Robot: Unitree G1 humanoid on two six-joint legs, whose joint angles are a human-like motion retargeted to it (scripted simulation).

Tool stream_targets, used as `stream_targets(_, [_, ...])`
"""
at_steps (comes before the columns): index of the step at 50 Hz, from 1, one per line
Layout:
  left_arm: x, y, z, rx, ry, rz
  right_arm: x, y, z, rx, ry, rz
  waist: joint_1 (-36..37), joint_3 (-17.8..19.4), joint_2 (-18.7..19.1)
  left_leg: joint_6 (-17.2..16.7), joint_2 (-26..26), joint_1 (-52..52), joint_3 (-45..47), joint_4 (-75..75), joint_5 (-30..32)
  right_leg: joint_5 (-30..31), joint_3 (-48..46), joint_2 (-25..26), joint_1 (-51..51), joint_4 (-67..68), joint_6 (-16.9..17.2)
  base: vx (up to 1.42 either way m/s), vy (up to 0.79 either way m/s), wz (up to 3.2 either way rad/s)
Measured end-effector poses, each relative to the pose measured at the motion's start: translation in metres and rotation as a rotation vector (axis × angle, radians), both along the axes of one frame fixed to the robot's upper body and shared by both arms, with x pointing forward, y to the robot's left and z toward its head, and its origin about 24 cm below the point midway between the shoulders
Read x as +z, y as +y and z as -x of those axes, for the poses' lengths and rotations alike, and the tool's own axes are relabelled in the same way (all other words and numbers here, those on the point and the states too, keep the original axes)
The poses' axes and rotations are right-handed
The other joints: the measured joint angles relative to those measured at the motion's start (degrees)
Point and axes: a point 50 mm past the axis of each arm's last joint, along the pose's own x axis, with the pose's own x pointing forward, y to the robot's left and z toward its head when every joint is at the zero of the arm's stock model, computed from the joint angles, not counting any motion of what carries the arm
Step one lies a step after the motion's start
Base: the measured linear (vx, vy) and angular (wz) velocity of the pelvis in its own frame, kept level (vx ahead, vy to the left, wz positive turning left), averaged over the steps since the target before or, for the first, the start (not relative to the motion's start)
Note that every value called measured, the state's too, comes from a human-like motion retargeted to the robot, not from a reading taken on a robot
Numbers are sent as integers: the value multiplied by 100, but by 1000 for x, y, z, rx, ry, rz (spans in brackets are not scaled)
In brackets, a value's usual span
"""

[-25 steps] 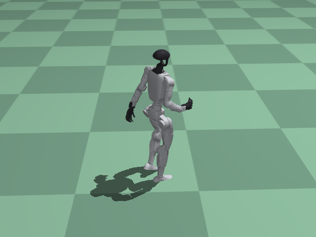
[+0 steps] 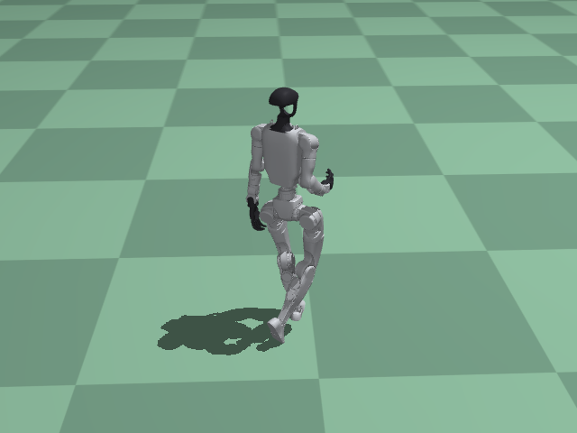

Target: Walk run

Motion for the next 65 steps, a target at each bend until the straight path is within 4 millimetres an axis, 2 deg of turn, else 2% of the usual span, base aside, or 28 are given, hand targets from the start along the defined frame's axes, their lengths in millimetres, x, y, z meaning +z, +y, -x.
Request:
stream_targets(2, [-2, 10, -43, -10, -118, -26, -2, -4, 1, -13, 13, -2, -72, 20, 98, 0, -19, 147, -302, 85, -124, -603, 583, 294, -469, 302, 233, 76, -4, 121])
stream_targets(4, [1, 14, -91, -32, -273, -32, -3, -7, 2, -43, 24, 4, -146, 32, 142, 0, -112, 361, -610, 3, -151, -1168, 810, 235, -882, 360, 330, 80, -5, 147])
stream_targets(7, [17, 23, -162, -68, -532, -48, -3, -10, 5, -91, 19, 6, -433, 20, 65, 0, -421, 787, -1197, -253, -164, -1846, 638, -296, -1354, -269, 205, 65, -16, 176])
stream_targets(10, [44, 35, -222, -100, -771, -103, -4, -9, 9, -112, 29, -27, -635, -45, -197, 0, -789, 1192, -1640, -397, -252, -2000, 279, -1024, -1611, -1516, 268, 76, -26, 139])
stream_targets(14, [78, 46, -271, -151, -983, -190, -5, -9, 12, -109, 42, -64, -772, 20, -499, 0, -1154, 1861, -2104, -498, -405, -1990, 441, -1287, -1990, -3062, 496, 80, -26, 96])
stream_targets(17, [93, 55, -286, -170, -1060, -249, -4, -8, 9, -82, 33, -44, -771, 46, -541, -80, -1230, 2278, -2250, -611, -408, -2092, 1105, -1151, -2347, -3844, 1004, 80, -23, 31])
stream_targets(18, [93, 57, -285, -174, -1062, -263, -4, -8, 9, -71, 32, -34, -790, 27, -517, -170, -1180, 2367, -2249, -598, -375, -2203, 1014, -1142, -2374, -3954, 1035, 92, -37, 39])
stream_targets(20, [88, 61, -277, -174, -1036, -280, -5, -4, 7, -54, 34, -19, -958, -23, -511, -384, -1115, 2498, -2321, -489, -206, -2106, 1320, -974, -2405, -3766, 670, 86, -38, 72])
stream_targets(22, [74, 58, -259, -169, -958, -266, -6, -1, 7, -53, 41, -23, -1119, -96, -514, -681, -1062, 2574, -2391, -286, 229, -2093, 1026, -1024, -2353, -3402, 423, 87, -40, 114])
stream_targets(23, [64, 55, -246, -171, -901, -248, -7, 0, 8, -59, 46, -30, -1300, -118, -487, -868, -975, 2604, -2481, -106, 576, -1905, 743, -1099, -2265, -3320, 416, 92, -45, 162])
stream_targets(25, [42, 47, -211, -179, -759, -196, -8, 2, 12, -74, 60, -53, -1542, -169, -439, -1306, -787, 2557, -2518, 400, 1619, -1813, 944, -1111, -2028, -3138, 445, 97, -52, 141])
stream_targets(27, [21, 34, -165, -205, -596, -137, -11, 0, 13, -96, 78, -73, -1431, -193, -455, -1835, -712, 2253, -2354, 1310, 2718, -2100, 1209, -1075, -1829, -2946, 310, 104, -53, 43])
stream_targets(30, [2, 19, -90, -219, -346, -86, -10, 0, 8, -84, 77, -69, -1380, -151, -590, -2061, -400, 1496, -1664, 3158, 3700, -2361, 791, -1150, -1306, -3048, 116, 92, -46, 13])
stream_targets(32, [-2, 10, -42, -210, -196, -45, -5, -1, -3, -60, 44, -38, -1269, -182, -777, -1923, -481, 1113, -1338, 3486, 3524, -2512, 897, -1176, -1053, -3148, 11, 70, -34, -24])
stream_targets(35, [1, -12, 27, -168, -9, 12, 5, -1, -20, -23, -17, 10, -1017, -89, -830, -1605, -315, 383, -888, 3928, 2440, -2656, 1138, -950, -690, -3305, -125, 68, -26, -67])
stream_targets(38, [14, -36, 84, -91, 139, 60, 18, -3, -33, 13, -93, 34, -496, -15, -890, -1652, -367, -430, -793, 3705, 1520, -2755, 1461, -699, -415, -3478, -268, 81, -24, -117])
stream_targets(42, [38, -57, 141, -28, 324, 138, 31, -8, -44, 18, -156, 27, -277, 46, -704, -1294, 77, -1134, -378, 2304, 934, -3035, 1380, -282, -42, -3631, -482, 73, -16, -7])
stream_targets(45, [51, -67, 165, -11, 419, 168, 36, -13, -47, -2, -177, 27, -164, 138, -579, -1055, 232, -1411, 58, 803, 988, -3289, 1358, 11, 304, -3690, -604, 88, -13, 17])
stream_targets(47, [54, -70, 171, 6, 445, 168, 36, -15, -46, -27, -182, 29, -81, 169, -591, -1054, -9, -1566, 32, -117, 939, -3399, 1256, 86, 549, -3732, -641, 97, -15, 16])
stream_targets(50, [52, -72, 166, 61, 429, 161, 32, -13, -40, -63, -163, 10, -48, 110, -699, -1037, -402, -1556, -103, -1108, 711, -3494, 907, 22, 844, -3704, -623, 89, -13, 22])
stream_targets(52, [46, -71, 155, 108, 391, 151, 26, -9, -33, -78, -127, -22, 87, 94, -713, -1111, -305, -1397, 48, -934, 707, -3308, 953, 91, 1038, -3551, -565, 88, -7, -33])
stream_targets(55, [34, -65, 131, 165, 310, 116, 12, -1, -18, -90, -48, -70, 398, -34, -792, -827, -236, -1238, 194, -596, 990, -2495, 932, -56, 1269, -3268, -334, 119, -4, -83])
stream_targets(57, [24, -57, 111, 183, 243, 82, 3, 3, -6, -91, 5, -85, 450, -223, -770, -729, -207, -1002, 281, -601, 1284, -1390, 698, -159, 1273, -2891, -218, 116, 0, -45])
stream_targets(58, [20, -52, 100, 193, 206, 66, -1, 6, 0, -84, 31, -87, 414, -328, -754, -645, -153, -936, 198, -514, 1181, -768, 639, -234, 1202, -2595, -163, 131, 2, -4])
stream_targets(60, [10, -38, 71, 217, 118, 36, -7, 13, 9, -58, 68, -89, 169, -390, -564, -616, -15, -839, -380, -287, 921, 210, 867, 3, 823, -1636, -196, 118, 1, 38])
stream_targets(62, [1, -22, 30, 208, 1, 15, -7, 17, 11, -34, 69, -79, -21, -243, -520, -536, -42, -386, -130, -232, 651, 382, 268, -390, 302, 26, -551, 76, -1, 51])
stream_targets(63, [-2, -12, 6, 193, -68, -4, -5, 18, 9, -24, 58, -78, -31, -215, -390, -516, 19, -198, -195, -336, 585, 382, 192, -338, 126, 290, -517, 87, -3, 22])
stream_targets(65, [-3, 8, -48, 157, -222, -52, 0, 18, 3, 0, 23, -78, -10, -198, -160, -567, 190, 51, -298, -455, 461, -76, 365, 39, -319, 446, -378, 85, -4, 8])
